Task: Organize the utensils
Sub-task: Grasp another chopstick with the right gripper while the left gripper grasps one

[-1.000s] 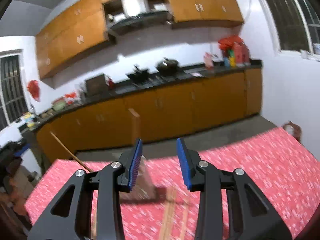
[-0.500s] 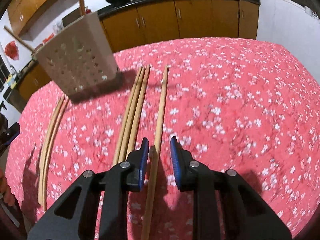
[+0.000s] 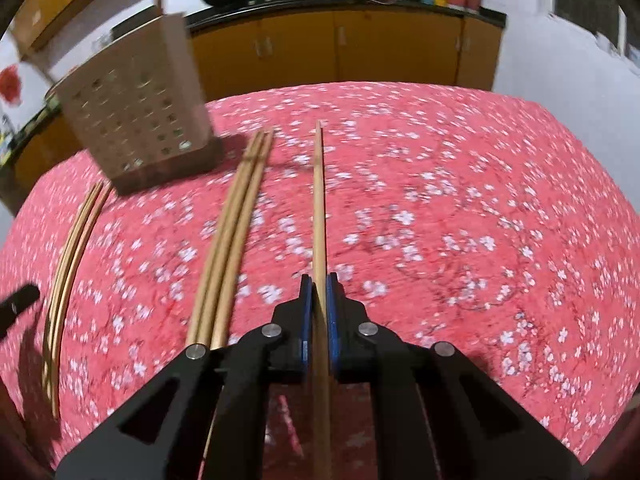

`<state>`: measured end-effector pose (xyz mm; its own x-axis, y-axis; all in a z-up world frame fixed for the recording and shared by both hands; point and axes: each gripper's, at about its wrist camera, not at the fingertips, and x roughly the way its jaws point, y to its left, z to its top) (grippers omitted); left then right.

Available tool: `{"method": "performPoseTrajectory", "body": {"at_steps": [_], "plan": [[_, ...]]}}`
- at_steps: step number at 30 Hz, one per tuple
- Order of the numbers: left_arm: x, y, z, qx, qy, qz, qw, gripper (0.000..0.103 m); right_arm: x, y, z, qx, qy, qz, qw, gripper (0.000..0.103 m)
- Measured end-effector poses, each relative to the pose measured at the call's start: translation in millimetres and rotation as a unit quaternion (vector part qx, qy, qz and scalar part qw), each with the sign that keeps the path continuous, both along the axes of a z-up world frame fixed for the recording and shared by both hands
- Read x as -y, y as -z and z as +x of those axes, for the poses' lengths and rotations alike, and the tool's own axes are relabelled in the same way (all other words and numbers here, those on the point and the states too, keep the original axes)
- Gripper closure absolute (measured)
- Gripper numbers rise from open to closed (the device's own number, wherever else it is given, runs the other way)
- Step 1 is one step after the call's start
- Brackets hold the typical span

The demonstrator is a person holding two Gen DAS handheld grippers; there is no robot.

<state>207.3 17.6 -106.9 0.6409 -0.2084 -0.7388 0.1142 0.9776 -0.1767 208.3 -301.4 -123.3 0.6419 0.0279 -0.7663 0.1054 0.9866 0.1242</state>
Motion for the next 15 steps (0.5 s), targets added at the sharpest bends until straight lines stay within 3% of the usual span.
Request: {"method": "performPoseTrajectory", "body": {"at_steps": [15], "plan": [[17.4,10.7,-1.4,-0.013,0.003,0.039,0.9992,0.089,-19.7,-0.1,-6.7,0.005,-0.031,-0.011,0.999,0.095]]}}
